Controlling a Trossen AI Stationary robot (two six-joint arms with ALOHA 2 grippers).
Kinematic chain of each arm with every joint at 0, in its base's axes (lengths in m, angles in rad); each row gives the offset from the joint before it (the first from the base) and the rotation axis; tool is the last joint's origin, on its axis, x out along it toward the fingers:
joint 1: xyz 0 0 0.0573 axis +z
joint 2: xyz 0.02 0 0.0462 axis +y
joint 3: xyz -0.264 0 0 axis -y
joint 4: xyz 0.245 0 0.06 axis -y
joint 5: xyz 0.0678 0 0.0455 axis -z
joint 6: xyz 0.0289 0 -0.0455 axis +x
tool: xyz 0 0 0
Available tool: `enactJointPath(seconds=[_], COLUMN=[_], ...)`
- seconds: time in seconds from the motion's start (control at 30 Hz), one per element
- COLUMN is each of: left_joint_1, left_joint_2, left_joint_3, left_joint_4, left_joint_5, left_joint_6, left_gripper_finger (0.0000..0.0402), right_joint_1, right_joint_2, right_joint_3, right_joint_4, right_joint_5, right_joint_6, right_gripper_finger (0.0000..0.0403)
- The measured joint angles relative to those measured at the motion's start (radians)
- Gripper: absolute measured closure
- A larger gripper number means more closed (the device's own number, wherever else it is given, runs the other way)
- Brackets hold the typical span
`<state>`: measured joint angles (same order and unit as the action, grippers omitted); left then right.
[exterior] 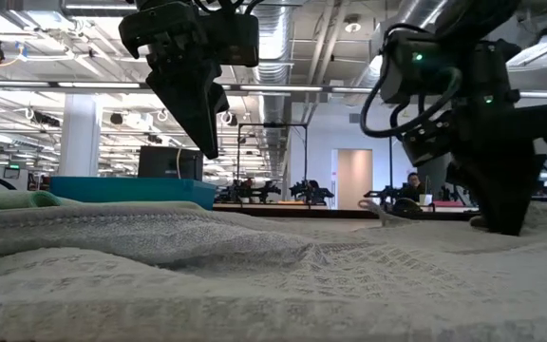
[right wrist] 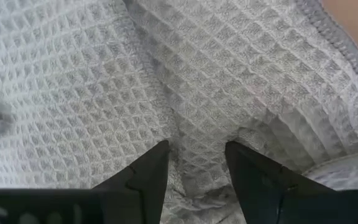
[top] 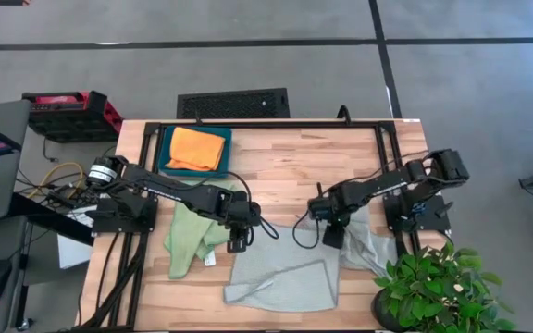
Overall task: Fold microfiber towels
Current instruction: Fold the left gray towel
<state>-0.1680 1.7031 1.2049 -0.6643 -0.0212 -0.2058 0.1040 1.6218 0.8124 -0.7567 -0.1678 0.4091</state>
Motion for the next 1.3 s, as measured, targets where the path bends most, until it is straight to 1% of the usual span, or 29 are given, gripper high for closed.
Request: enactJointPath(seconds=[0.1, 0.2, 0.4, 0.5, 0.7, 0.83, 1.03, 1.1, 1.3], left_joint_1=[0.0, 0.0, 0.0, 0.0, 0.0, 0.0, 0.0, 0.0, 0.0], left_joint_2=[0.0, 0.0, 0.0, 0.0, 0.0, 0.0, 0.0, 0.0, 0.0], left_joint_3=[0.0, 0.0, 0.0, 0.0, 0.0, 0.0, 0.0, 0.0, 0.0], left_joint_4=[0.0, -0.001, -0.005, -0.005, -0.004, -0.002, -0.001, -0.002, -0.002], left_joint_5=[0.0, 0.0, 0.0, 0.0, 0.0, 0.0, 0.0, 0.0, 0.0], left_joint_6=[0.0, 0.0, 0.0, 0.0, 0.0, 0.0, -0.001, -0.001, -0.001], left_gripper_finger=[0.0276, 0.0276, 0.0276, 0.0276, 0.0276, 0.0276, 0.0276, 0.0276, 0.0276], right_joint_1=[-0.016, -0.016, -0.01, -0.011, -0.02, -0.04, -0.087, -0.103, -0.146], right_joint_2=[-0.005, -0.029, -0.135, -0.154, -0.094, -0.051, -0.002, 0.006, 0.012], right_joint_3=[-0.001, -0.005, -0.005, -0.01, -0.034, -0.034, -0.025, -0.023, -0.009], right_joint_4=[0.002, 0.012, 0.012, 0.007, 0.002, 0.003, -0.001, 0.005, 0.012], right_joint_5=[0.001, 0.045, 0.128, 0.13, 0.129, 0.174, 0.206, 0.243, 0.409], right_joint_6=[0.0, 0.0, 0.028, 0.028, 0.027, 0.027, 0.025, 0.025, 0.028], right_gripper_finger=[0.0218, 0.0223, 0.023, 0.0232, 0.0232, 0.0232, 0.0234, 0.0236, 0.0236])
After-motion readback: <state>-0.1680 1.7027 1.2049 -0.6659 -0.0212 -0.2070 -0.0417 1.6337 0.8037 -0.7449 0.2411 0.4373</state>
